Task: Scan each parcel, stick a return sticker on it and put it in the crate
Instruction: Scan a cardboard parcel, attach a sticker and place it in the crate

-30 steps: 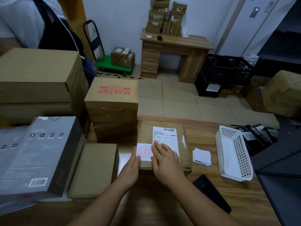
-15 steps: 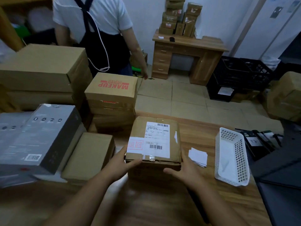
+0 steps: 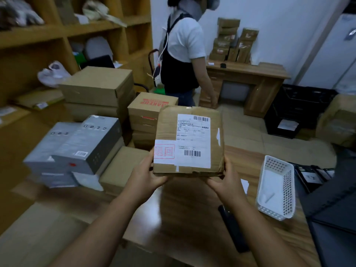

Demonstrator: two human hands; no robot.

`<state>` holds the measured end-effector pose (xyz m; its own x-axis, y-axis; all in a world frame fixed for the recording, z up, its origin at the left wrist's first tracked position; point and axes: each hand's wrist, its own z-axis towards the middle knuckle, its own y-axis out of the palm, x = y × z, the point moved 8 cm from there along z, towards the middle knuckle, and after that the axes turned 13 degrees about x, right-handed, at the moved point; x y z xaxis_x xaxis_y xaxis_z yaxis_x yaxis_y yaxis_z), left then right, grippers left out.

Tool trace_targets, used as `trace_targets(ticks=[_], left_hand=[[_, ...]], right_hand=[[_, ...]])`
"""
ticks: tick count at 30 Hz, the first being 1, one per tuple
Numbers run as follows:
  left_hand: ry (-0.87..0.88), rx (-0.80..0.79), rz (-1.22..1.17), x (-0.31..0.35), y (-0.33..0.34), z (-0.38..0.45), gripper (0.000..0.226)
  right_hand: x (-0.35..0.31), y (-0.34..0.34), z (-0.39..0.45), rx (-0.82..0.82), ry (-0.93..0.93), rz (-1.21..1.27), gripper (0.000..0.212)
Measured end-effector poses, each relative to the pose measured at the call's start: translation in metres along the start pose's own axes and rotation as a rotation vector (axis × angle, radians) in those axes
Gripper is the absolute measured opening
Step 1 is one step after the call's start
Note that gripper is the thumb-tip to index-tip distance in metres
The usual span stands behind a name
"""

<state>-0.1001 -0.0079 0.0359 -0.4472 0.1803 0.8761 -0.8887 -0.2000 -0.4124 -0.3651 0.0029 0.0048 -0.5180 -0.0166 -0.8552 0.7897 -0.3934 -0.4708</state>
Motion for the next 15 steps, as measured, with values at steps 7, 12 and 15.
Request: trace_targets(ticks=[7, 12, 15], left_hand=[[0.111, 0.140, -0.028, 0.039, -0.103, -0.077, 0.089], [0.047, 0.376, 0.002, 0.026, -0.244, -0.179, 0.080], [0.022, 0.541, 0.088, 0.023, -0.337, -0.243, 0.077]], right_hand=[[-0.092, -0.002, -0.076, 0.042, -0.211, 0.066, 0.090], [-0.184, 0.065, -0.174, -0.159, -0.339, 0.159, 0.096], [-0.250, 0.121, -0.235, -0.316, -0.409, 0.239, 0.096]])
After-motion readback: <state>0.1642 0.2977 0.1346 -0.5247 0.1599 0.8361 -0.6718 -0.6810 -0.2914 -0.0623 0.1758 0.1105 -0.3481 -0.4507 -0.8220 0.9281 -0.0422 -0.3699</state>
